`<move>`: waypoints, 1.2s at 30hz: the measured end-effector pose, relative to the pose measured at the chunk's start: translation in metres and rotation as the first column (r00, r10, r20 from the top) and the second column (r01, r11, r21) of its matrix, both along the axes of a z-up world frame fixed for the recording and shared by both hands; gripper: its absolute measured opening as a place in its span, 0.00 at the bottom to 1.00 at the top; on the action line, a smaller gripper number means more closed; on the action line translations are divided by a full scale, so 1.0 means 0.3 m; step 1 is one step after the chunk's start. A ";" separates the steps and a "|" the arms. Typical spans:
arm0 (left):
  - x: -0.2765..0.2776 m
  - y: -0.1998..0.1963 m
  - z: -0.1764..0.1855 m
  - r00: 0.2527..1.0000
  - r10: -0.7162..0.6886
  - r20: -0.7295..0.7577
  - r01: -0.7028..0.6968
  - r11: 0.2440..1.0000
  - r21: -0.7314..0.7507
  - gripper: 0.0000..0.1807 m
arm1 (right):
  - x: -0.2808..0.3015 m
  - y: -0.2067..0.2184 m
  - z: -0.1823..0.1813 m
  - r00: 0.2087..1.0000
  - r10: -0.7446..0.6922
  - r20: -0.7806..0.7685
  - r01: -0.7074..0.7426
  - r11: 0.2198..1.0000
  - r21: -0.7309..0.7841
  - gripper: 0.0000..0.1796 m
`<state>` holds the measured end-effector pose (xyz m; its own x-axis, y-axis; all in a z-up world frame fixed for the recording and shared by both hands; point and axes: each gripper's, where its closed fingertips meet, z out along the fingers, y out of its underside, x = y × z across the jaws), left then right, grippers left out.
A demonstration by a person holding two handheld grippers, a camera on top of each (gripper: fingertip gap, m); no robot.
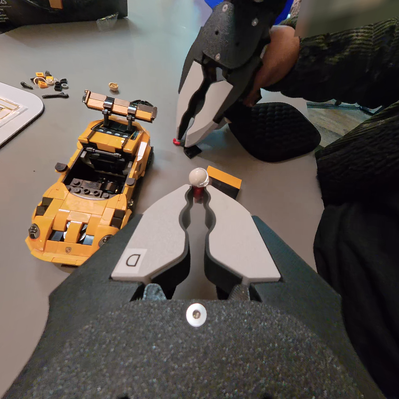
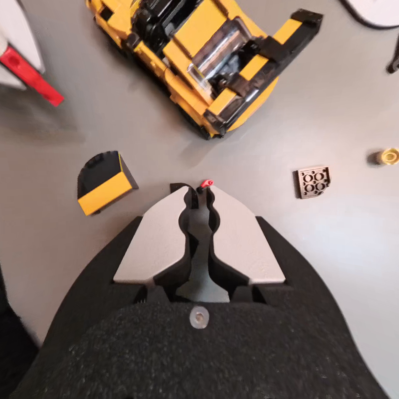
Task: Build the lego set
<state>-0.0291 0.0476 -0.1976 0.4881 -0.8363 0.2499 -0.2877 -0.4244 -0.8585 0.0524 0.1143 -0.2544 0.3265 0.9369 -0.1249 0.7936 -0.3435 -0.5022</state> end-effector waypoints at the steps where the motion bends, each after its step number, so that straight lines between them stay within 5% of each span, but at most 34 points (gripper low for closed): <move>1: 0.001 -0.001 0.000 1.000 -0.002 0.000 0.002 1.000 0.000 0.04 | -0.002 0.006 -0.002 1.000 -0.013 0.002 0.013 1.000 -0.014 0.07; 10: 0.000 -0.007 0.008 1.000 -0.012 0.007 0.012 1.000 -0.001 0.04 | -0.019 0.038 0.021 0.998 0.067 -0.013 -0.066 0.994 0.091 0.00; 16: 0.002 -0.009 0.004 1.000 -0.016 0.007 0.016 1.000 -0.009 0.04 | 0.033 0.031 0.048 0.937 0.272 0.220 -0.345 0.822 0.453 0.00; 30: 0.003 -0.005 -0.021 1.000 -0.013 -0.014 0.013 1.000 -0.024 0.04 | -0.002 0.062 -0.014 0.894 0.446 -0.030 -0.443 0.893 0.083 0.07; 36: -0.003 0.003 -0.017 1.000 -0.004 0.013 0.005 0.999 -0.039 0.04 | -0.012 0.047 -0.008 0.880 0.474 -0.040 -0.464 0.874 0.144 0.02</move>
<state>-0.0299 0.0484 -0.2027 0.4806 -0.8279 0.2892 -0.2783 -0.4568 -0.8449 0.0489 0.1283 -0.2568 -0.1608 0.9870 -0.0015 0.8057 0.1305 -0.5778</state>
